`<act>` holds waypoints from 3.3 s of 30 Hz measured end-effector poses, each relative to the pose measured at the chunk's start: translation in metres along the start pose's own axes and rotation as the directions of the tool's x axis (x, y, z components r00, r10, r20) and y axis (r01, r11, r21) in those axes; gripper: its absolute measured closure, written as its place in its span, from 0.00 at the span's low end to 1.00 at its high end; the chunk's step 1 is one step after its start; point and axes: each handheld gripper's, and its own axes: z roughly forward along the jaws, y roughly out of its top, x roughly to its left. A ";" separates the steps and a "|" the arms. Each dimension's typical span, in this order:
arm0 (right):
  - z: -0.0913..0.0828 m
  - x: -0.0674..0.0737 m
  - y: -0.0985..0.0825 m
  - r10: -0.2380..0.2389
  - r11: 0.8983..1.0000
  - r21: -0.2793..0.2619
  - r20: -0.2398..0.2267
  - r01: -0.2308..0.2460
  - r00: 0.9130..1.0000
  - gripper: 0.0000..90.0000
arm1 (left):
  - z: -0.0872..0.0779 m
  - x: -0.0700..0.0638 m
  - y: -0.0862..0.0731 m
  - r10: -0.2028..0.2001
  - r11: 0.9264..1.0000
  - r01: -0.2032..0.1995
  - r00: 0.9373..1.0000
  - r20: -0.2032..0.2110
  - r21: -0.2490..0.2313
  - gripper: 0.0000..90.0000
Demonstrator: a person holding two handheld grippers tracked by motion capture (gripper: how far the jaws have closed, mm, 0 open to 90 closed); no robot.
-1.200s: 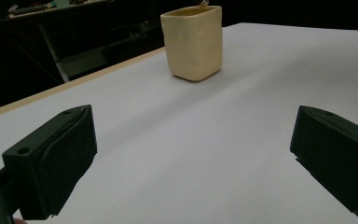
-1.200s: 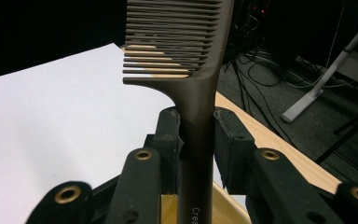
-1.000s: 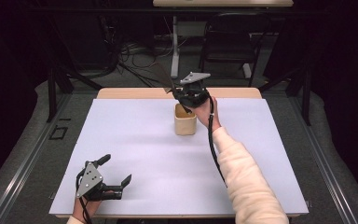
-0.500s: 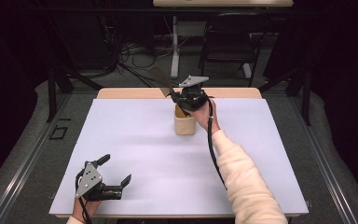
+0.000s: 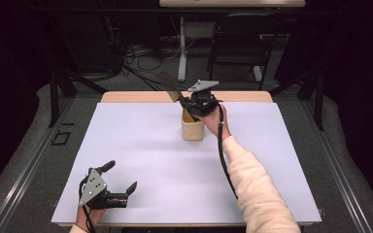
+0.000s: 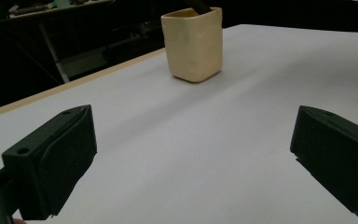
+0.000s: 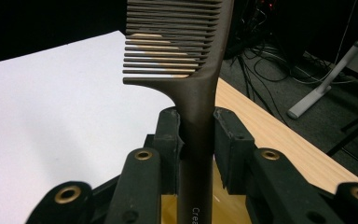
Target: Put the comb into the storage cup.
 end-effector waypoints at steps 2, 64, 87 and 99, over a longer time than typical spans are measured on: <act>0.000 -0.001 -0.001 0.001 1.000 0.004 0.000 -0.001 1.000 0.80 | 0.000 0.000 0.000 -0.001 1.000 0.001 1.000 -0.001 0.000 0.00; 0.011 0.005 -0.021 -0.086 0.974 0.211 0.017 0.080 0.996 0.80 | -0.001 0.003 0.000 -0.021 1.000 0.021 1.000 -0.002 -0.012 0.00; -0.004 0.001 -0.021 -0.057 0.975 0.218 0.046 0.046 0.997 0.36 | 0.002 0.002 0.000 -0.015 1.000 0.015 1.000 0.009 0.000 0.01; -0.038 -0.007 -0.017 -0.004 0.982 0.191 -0.023 0.008 1.000 0.16 | 0.005 0.003 -0.001 -0.010 1.000 0.010 1.000 0.017 0.015 0.01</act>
